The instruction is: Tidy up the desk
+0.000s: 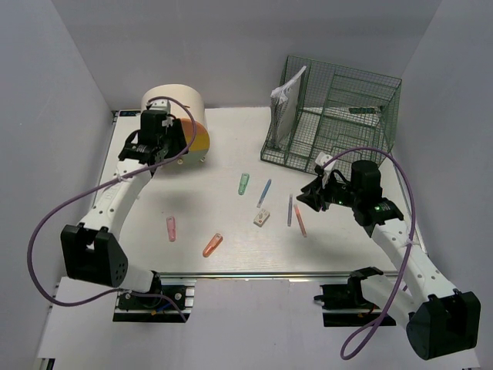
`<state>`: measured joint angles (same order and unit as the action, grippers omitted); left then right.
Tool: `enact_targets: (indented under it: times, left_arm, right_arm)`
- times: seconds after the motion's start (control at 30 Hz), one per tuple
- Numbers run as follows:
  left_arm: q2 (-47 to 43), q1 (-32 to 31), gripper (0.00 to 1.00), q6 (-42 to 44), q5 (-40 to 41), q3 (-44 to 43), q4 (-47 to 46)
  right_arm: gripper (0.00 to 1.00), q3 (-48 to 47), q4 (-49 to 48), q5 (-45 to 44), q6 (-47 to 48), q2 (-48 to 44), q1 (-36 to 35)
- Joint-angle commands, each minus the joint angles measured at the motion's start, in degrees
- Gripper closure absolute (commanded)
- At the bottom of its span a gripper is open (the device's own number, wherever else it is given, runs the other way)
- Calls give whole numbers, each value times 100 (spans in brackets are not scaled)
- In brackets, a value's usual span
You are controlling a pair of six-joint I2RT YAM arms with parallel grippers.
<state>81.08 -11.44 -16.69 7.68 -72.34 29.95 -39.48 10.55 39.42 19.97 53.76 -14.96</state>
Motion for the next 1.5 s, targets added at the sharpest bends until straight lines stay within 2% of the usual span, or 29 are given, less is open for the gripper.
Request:
enact_targets:
  times: [0.0, 0.43, 0.73, 0.87, 1.0, 1.23, 1.47]
  left_arm:
    - [276, 46, 32, 78, 93, -499, -69]
    - [1024, 151, 33, 78, 506, -1256, -60]
    - [1217, 204, 41, 17, 603, -1397, -104]
    - [1217, 204, 53, -27, 559, -1371, -130]
    - [1130, 204, 69, -62, 480, -1248, -183]
    - [585, 204, 82, -106, 278, -598, -394]
    - [-214, 151, 85, -186, 32, 114, -438]
  right_arm:
    - [60, -165, 18, 75, 69, 12, 46]
    - [60, -165, 26, 92, 51, -6, 178]
    - [60, -165, 44, 154, 42, -23, 248]
    - [60, -165, 44, 171, 34, -41, 275]
    - [60, -174, 35, 189, 34, -58, 309]
    - [60, -174, 44, 242, 25, -76, 336]
    - [60, -165, 44, 303, 25, -76, 380]
